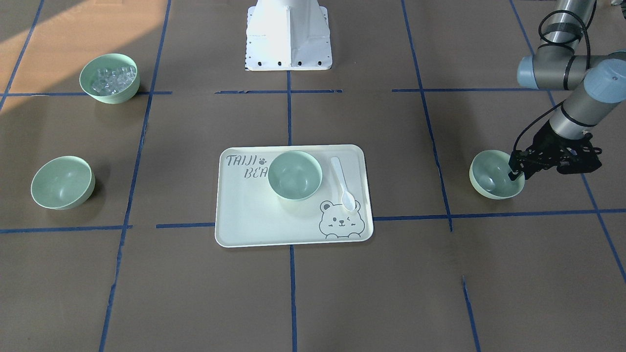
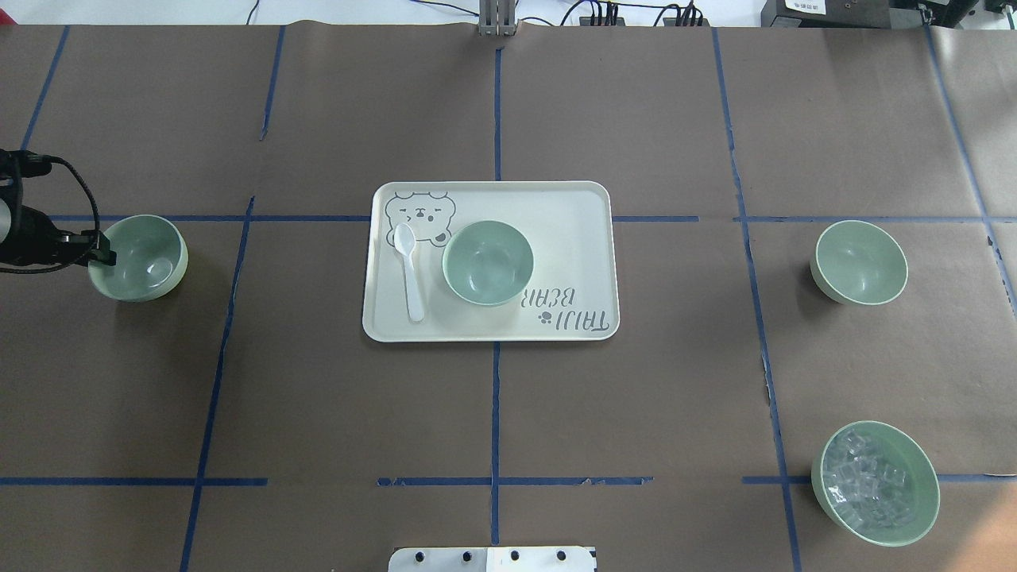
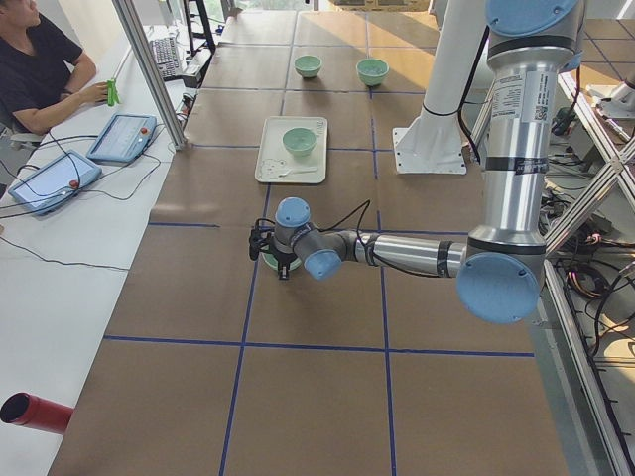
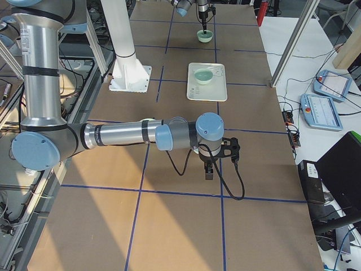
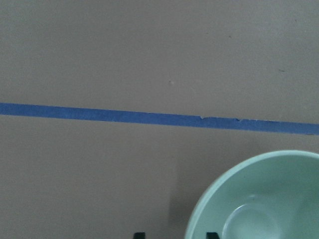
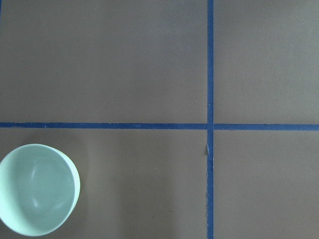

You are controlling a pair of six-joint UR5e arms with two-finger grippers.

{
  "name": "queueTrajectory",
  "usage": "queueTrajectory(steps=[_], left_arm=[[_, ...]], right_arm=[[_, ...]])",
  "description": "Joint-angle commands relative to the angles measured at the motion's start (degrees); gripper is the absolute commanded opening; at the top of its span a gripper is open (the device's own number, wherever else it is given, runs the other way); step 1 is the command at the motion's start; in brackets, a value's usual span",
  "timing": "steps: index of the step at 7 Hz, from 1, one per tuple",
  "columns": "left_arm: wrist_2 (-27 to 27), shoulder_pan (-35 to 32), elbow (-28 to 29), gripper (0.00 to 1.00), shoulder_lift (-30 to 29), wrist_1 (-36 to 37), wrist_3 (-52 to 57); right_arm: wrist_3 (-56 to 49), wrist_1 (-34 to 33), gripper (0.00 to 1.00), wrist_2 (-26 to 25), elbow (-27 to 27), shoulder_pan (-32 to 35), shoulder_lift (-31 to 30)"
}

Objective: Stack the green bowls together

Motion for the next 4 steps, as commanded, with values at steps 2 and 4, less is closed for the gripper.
queueTrajectory(steps=[2,4], left_arm=[[-5.15,-0.26,-3.4,0.0,0.12,1.22,-0.63],[-8.88,-5.77,-8.13,0.0,-2.49,10.31,-0.71]], right_arm=[[1.14,0.53,1.0,0.07,-0.13,-0.56,0.32],[12.77,10.49,1.0,-0.2,-1.79,-5.89,0.67]])
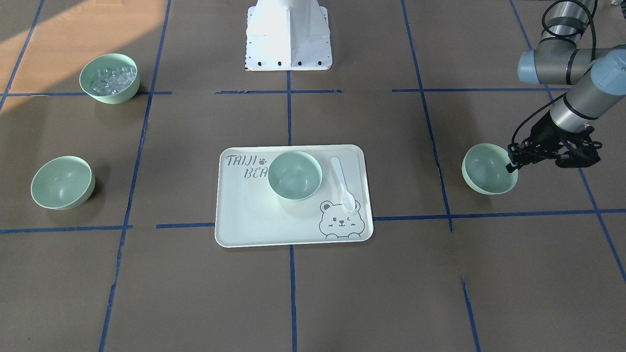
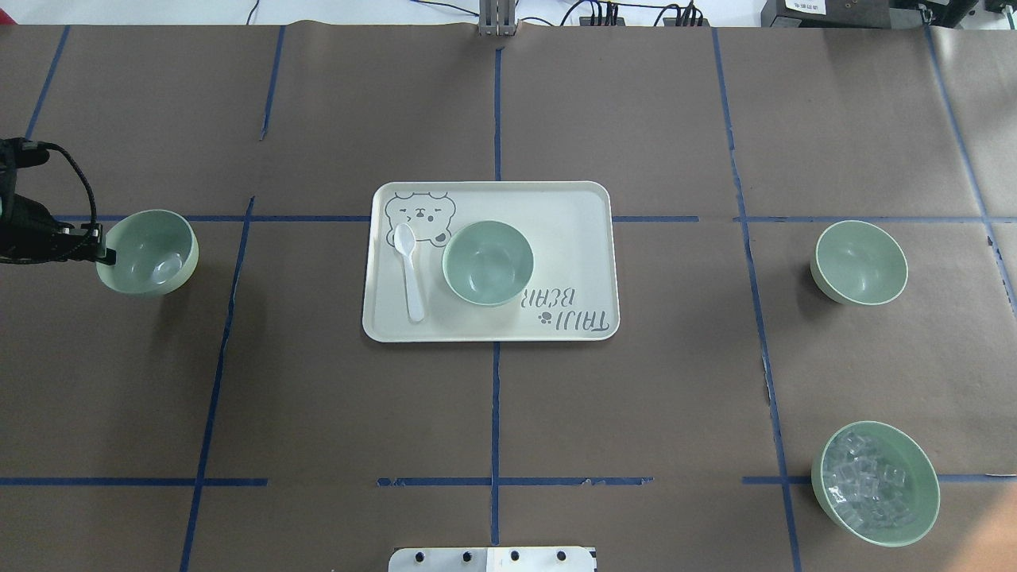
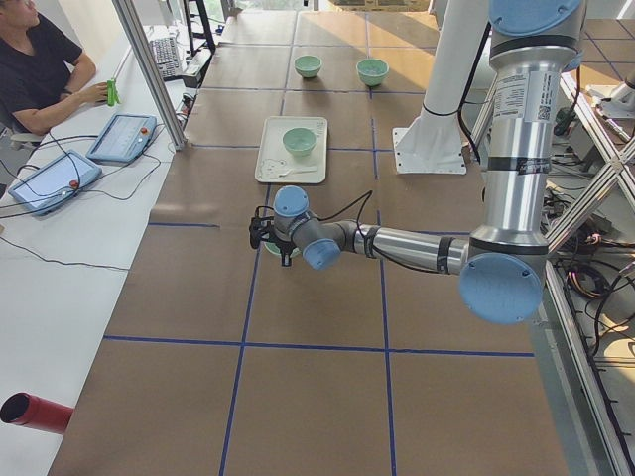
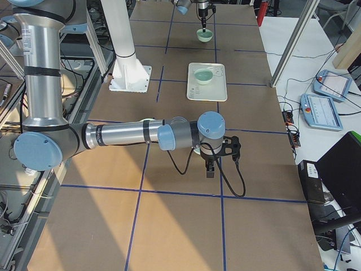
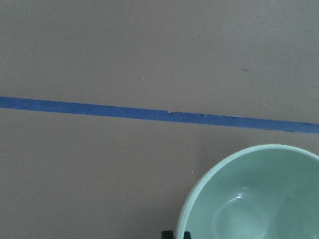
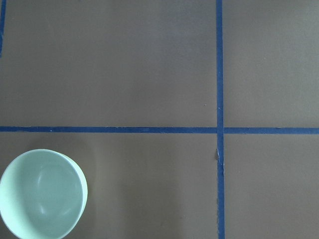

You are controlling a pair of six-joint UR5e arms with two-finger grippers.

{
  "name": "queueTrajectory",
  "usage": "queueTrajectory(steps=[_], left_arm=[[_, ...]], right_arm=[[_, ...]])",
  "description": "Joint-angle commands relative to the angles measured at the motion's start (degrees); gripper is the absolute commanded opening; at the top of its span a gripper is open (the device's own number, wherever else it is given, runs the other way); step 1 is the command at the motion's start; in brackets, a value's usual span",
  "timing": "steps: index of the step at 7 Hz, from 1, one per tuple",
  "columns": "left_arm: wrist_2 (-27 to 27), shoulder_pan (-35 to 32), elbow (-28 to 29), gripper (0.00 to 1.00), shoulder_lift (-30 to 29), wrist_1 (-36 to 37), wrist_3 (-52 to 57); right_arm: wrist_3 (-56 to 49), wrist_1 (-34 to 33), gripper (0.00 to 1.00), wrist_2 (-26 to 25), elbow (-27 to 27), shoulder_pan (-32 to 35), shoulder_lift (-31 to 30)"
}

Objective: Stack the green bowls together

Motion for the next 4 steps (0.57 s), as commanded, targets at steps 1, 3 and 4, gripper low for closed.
queueTrajectory(steps=[1,3,4], left_arm=[[-1.81,-3.06,-7.22,0.0,-6.43,15.56,-2.68],[-1.46,-2.72,-9.9,0.0,-13.82,20.75,-17.22],[-1.38,-2.1,-9.9,0.0,-18.04,23.45,-22.17]], right_arm=[[12.18,9.69,1.0,-0.47,-1.71,-5.41,0.17],[13.72,12.44,1.0,-0.74,-3.98,-8.41,0.17],[14.33,17.5,1.0,-1.52,-7.48,-9.82,0.08]])
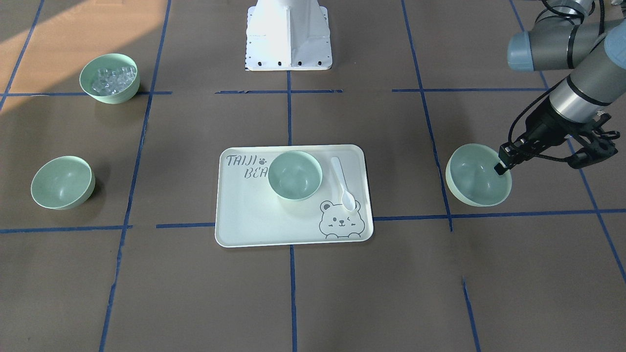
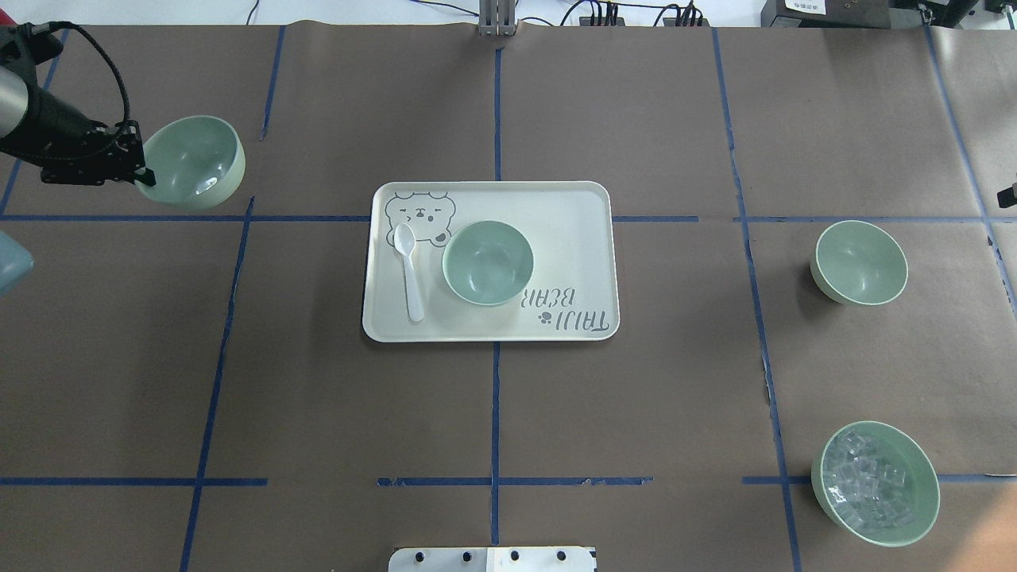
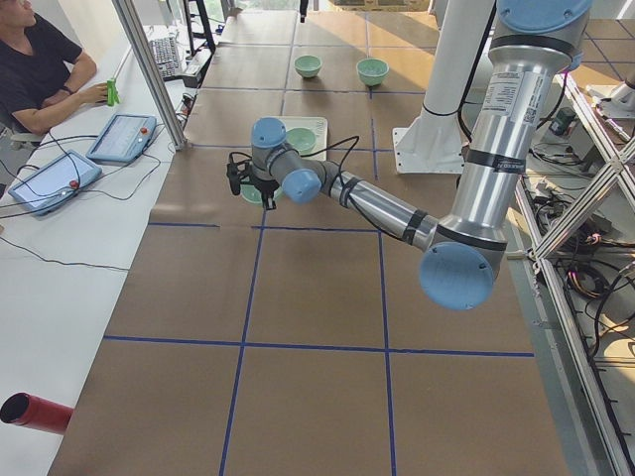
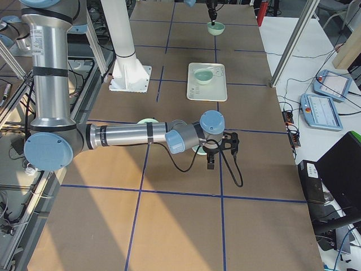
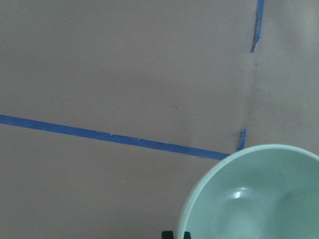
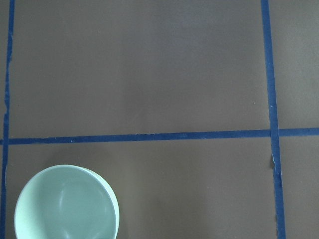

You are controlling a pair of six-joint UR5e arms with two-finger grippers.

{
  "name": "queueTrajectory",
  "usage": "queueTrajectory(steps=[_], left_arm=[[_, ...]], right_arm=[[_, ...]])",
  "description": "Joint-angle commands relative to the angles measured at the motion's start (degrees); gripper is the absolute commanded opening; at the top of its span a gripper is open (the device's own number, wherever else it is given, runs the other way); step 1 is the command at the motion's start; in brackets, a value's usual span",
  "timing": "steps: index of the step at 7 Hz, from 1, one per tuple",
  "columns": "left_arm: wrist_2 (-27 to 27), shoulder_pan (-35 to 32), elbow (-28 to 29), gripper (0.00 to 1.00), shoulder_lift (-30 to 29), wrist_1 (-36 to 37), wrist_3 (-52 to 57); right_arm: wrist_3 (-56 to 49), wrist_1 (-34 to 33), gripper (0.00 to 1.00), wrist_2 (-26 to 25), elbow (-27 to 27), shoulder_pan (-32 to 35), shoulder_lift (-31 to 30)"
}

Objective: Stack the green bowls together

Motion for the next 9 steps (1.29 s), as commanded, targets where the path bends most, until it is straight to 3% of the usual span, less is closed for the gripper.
queueTrajectory(steps=[1,2,3,4,7,9], left_arm=[[0.28,1.5,-0.79,0.0,-8.31,6.35,-9.59],[0.89,3.16,-1.05,0.0,-10.25,7.25,-12.83],[4.81,6.66,-0.97,0.0,-12.1,7.35,-16.78],[8.07,10.09,-0.97,0.0,-14.03,8.3,-19.69],[11.16,14.67,-0.44,0.0,-17.21,8.93,-24.89],[13.11,16.89,0.26,0.0,-18.45,9.02,-26.14]], right_arm=[[5.82,11.74,1.0,-2.87,-6.02,-4.92,0.01],[14.05,18.16,1.0,-6.11,-6.48,-8.96,-0.07],[16.74,20.14,1.0,-6.58,-6.58,-11.08,-0.07],[16.94,20.24,1.0,-7.54,-6.49,-12.85,-0.16],[17.38,20.16,1.0,-7.73,-6.58,-15.23,-0.16],[17.38,20.07,0.77,-7.73,-6.75,-16.55,-0.16]])
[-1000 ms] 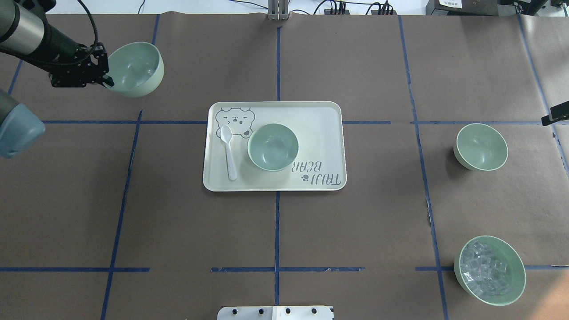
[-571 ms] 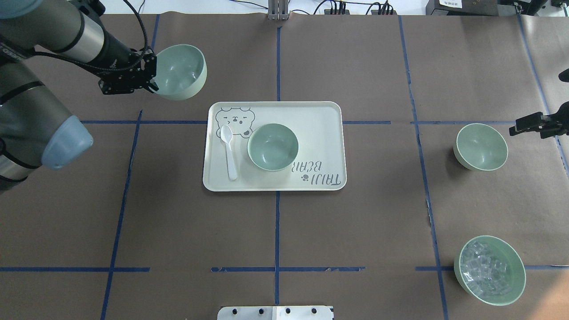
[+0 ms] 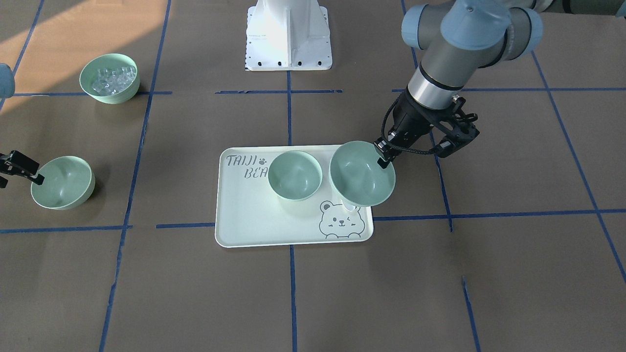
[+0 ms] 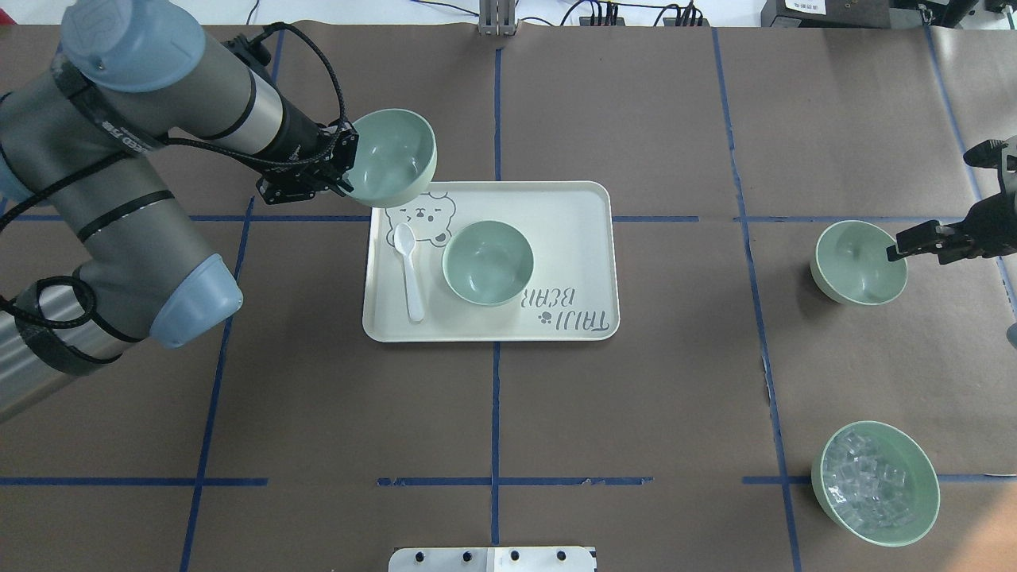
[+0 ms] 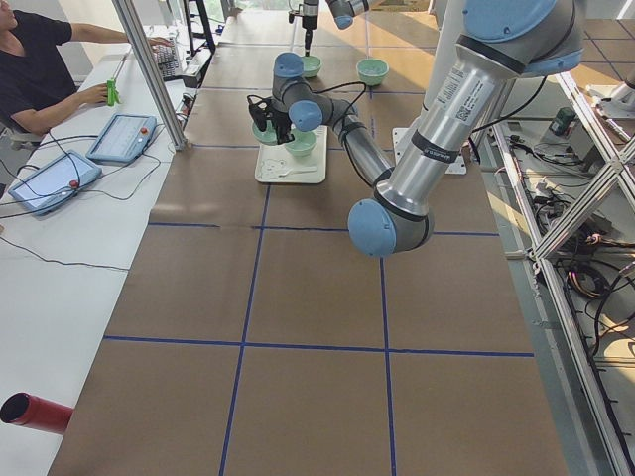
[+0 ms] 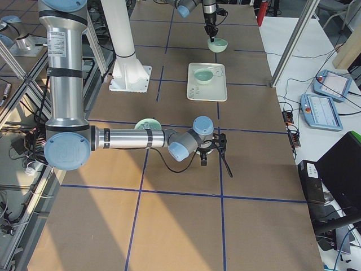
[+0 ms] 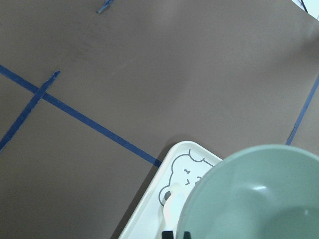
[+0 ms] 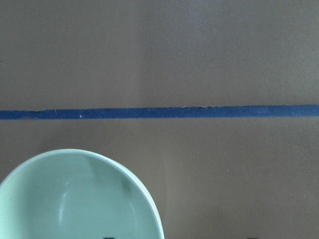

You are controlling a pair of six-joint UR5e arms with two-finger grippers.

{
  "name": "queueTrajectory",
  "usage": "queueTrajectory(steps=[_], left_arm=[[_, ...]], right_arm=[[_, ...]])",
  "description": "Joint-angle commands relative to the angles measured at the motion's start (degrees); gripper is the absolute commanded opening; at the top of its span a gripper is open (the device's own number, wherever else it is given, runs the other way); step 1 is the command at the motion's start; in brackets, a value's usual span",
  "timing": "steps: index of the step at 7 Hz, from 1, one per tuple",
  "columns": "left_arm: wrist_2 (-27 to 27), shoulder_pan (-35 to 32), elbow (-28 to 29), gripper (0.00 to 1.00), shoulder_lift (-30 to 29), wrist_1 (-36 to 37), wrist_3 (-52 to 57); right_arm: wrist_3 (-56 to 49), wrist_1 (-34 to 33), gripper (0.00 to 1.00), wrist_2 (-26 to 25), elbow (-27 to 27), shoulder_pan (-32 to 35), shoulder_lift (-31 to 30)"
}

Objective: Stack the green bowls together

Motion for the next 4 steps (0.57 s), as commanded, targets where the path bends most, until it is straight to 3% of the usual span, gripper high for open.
queueTrajectory(steps=[1,3,4], left_arm=[[1.25,1.3,0.26,0.0,-0.62,0.03,-0.69],[2.57,2.79,0.35,0.0,-1.06,-0.05,-1.48],[2.84,3.24,0.61,0.0,-1.32,-0.05,-1.92]], right_arm=[[-0.01,0.01,0.63,0.08,-0.22,-1.26,0.04],[-0.01,0.01,0.1,0.25,-0.22,-1.7,0.04],[-0.1,0.01,0.0,0.34,-0.13,-1.7,0.04]])
